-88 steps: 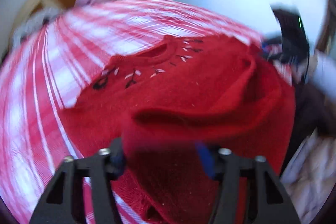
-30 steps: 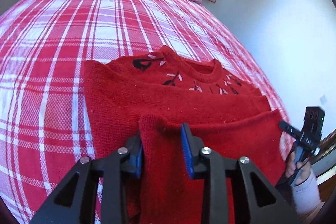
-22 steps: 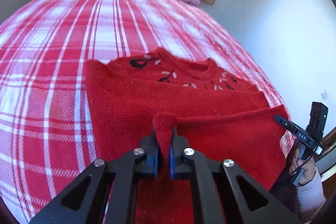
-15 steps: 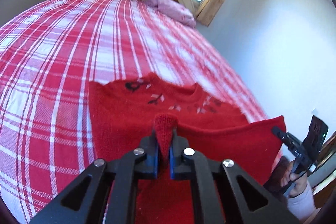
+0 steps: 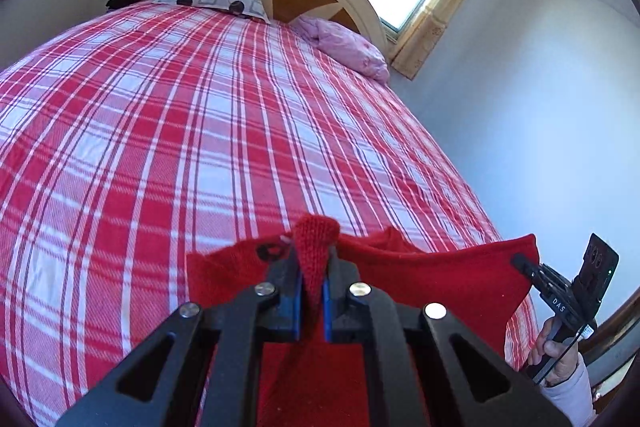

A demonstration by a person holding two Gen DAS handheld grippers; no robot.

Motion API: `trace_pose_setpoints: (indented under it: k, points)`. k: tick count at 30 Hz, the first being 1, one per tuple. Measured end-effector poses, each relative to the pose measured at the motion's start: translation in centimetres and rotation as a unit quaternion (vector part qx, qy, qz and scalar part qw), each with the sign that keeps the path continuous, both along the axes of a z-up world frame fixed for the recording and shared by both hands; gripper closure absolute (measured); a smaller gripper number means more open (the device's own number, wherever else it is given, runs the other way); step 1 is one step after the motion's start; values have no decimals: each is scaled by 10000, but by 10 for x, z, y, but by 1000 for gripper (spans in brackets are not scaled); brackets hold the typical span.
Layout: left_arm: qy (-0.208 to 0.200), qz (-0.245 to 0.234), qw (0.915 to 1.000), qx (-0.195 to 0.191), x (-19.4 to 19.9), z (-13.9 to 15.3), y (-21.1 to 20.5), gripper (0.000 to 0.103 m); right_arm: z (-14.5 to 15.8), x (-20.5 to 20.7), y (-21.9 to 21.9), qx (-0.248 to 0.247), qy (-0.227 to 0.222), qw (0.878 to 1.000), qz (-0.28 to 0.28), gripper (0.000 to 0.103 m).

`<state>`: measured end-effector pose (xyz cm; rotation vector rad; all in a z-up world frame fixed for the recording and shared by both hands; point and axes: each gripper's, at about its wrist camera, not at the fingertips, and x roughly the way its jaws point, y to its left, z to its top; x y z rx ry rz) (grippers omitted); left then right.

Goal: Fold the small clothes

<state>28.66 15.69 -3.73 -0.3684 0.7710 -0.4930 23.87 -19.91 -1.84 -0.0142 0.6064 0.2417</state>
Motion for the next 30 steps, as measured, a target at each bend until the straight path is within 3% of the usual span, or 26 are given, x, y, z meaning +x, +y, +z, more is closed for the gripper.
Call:
trace_pose_setpoints:
  k: [5, 9, 18, 21, 24, 27, 28, 30]
  points:
    - [89, 177, 9998, 66, 31, -11, 0, 96, -10, 43, -2, -116, 43, 9999, -88, 98]
    - [303, 243, 9991, 165, 48, -30, -6, 96, -34, 73, -4, -144, 280, 9993, -181, 98]
    - [767, 219, 9950, 599, 67, -69, -21, 95, -89, 110, -7, -742, 899, 9918, -519, 97]
    - [987, 349, 9918, 739, 70, -79, -19, 88, -101, 118, -6, -802, 1156, 9891, -427, 94]
    - [1265, 526, 9886, 629, 70, -79, -7, 74, -106, 122, -15, -573, 1475, 9864, -455, 89]
    - [1159, 655, 9884, 729, 54, -59, 9, 49, -80, 97, -41, 143, 1112, 9902, -838, 88]
    - [1060, 688, 9885, 831, 47, -52, 14, 36, -70, 84, -51, 380, 937, 9903, -952, 87]
    - [713, 801, 9884, 1072, 22, -35, 21, 28, -50, 47, -66, 635, 533, 9897, -1167, 87]
